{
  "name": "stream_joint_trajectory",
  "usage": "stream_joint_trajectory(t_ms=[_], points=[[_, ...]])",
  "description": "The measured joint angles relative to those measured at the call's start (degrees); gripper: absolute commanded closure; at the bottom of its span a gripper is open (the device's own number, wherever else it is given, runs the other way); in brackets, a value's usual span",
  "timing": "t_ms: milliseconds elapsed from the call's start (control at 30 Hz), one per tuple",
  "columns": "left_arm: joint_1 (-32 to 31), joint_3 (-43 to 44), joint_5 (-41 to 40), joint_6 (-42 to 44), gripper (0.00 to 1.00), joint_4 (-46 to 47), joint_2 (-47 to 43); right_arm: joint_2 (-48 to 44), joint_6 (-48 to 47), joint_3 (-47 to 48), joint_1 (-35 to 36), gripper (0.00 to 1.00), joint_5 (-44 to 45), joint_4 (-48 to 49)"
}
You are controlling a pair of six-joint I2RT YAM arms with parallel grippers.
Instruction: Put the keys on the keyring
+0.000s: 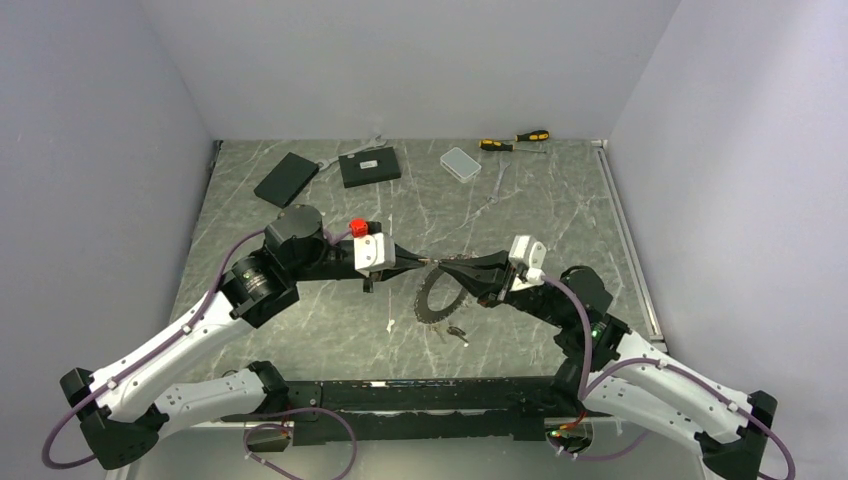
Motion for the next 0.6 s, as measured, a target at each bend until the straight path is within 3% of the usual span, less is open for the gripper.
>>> stream_joint_trajectory(t_ms=[600], points=[[0.0,1.3,-2.5,-0.5,1.00,0.0,2.5,5.4,-0.1,2.2,0.0,1.00,-1.9,-1.6]])
